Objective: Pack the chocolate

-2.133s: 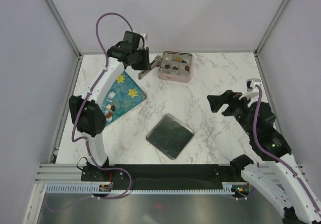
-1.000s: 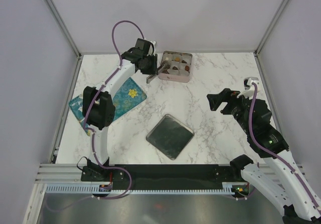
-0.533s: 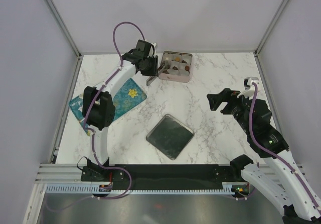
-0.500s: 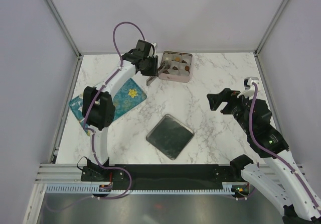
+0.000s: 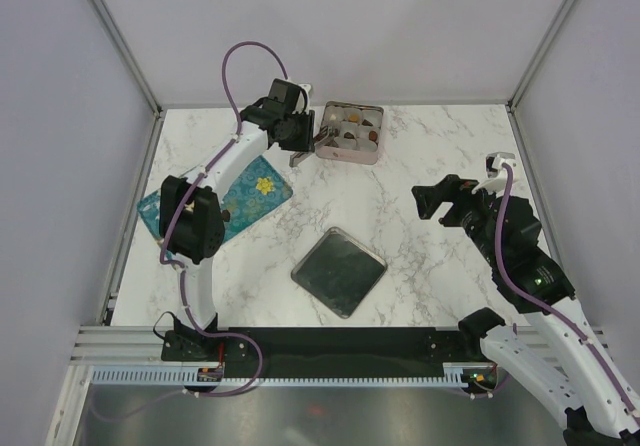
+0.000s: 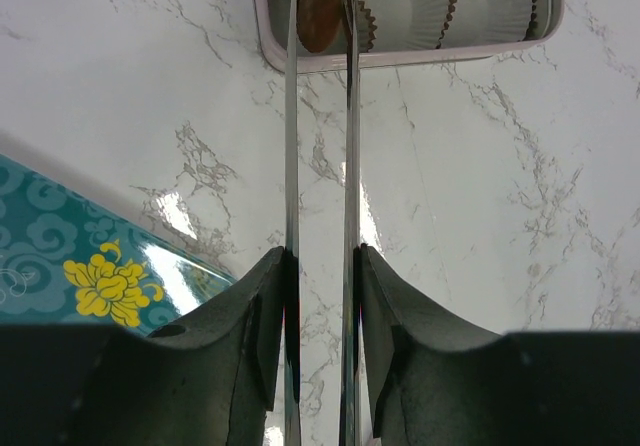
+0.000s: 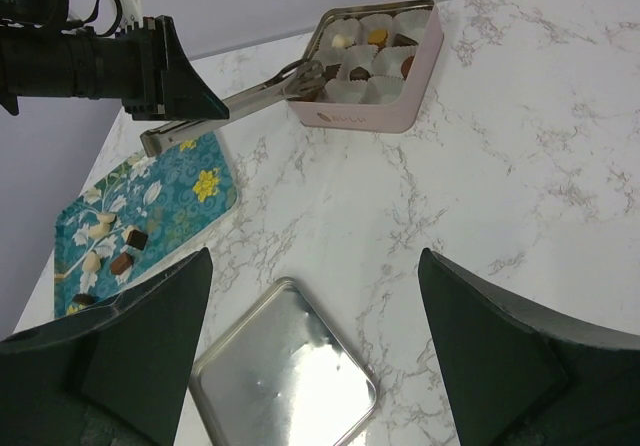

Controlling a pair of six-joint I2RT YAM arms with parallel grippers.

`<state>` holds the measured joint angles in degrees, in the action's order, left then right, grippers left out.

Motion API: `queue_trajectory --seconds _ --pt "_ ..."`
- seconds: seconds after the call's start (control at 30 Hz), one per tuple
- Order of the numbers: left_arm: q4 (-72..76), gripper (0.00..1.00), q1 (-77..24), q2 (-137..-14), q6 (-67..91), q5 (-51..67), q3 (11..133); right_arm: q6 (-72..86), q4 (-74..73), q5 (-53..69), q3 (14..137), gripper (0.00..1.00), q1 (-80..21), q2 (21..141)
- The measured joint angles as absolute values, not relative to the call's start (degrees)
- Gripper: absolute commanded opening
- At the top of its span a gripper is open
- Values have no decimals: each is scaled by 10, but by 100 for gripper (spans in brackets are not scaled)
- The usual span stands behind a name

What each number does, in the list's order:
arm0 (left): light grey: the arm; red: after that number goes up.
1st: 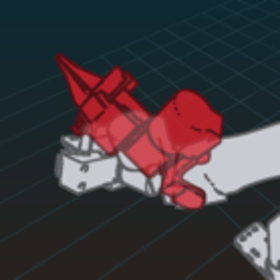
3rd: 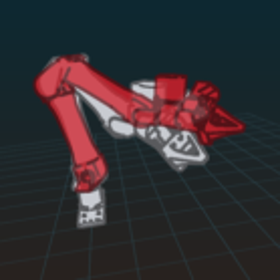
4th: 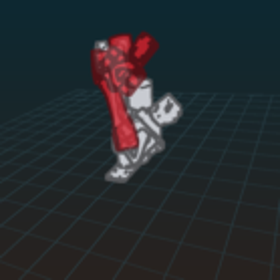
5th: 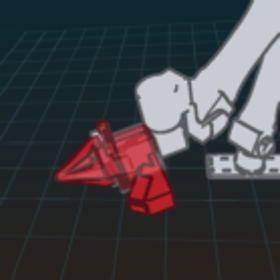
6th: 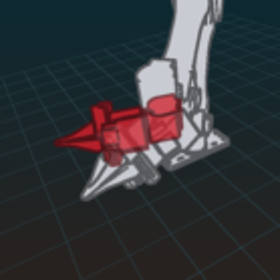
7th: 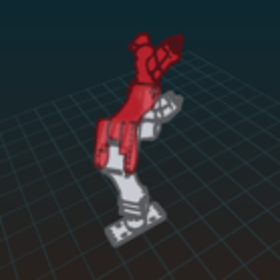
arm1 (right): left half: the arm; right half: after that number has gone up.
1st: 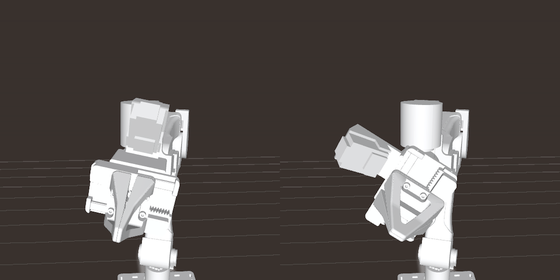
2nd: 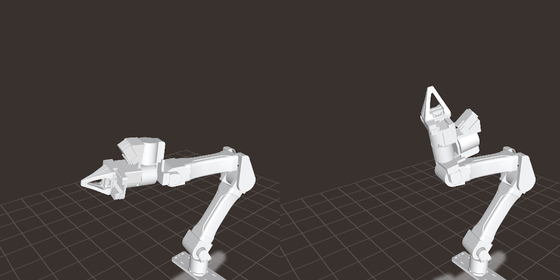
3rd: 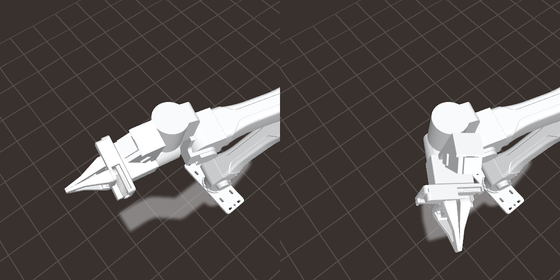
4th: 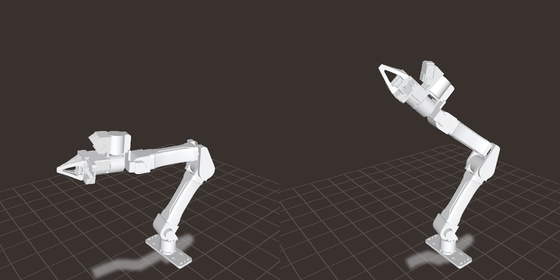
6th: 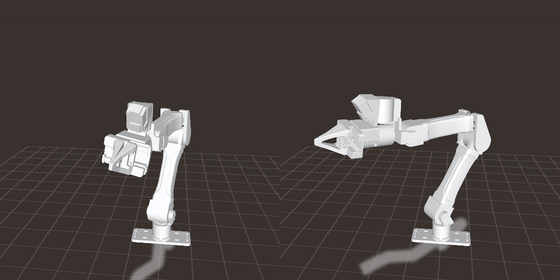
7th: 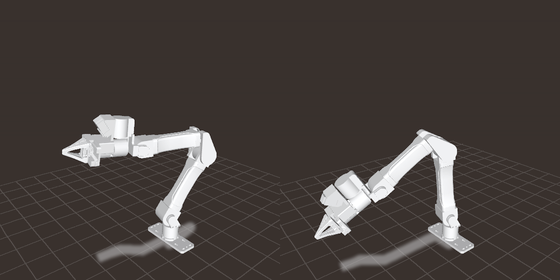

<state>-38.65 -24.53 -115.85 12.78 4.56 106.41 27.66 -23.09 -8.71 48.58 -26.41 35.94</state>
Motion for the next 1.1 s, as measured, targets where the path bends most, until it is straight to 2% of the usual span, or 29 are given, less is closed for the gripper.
queue_trajectory --seconds 0.73,0.97,1.1 --pt "-389 44 -246 -1147 123 28 1083 276 -227 -88 504 93 -264 391" --pt "-410 45 -244 -1054 124 -48 1056 271 -227 -91 516 93 -264 396" --pt "-424 45 -228 -971 134 -87 967 270 -227 -91 515 93 -264 398"
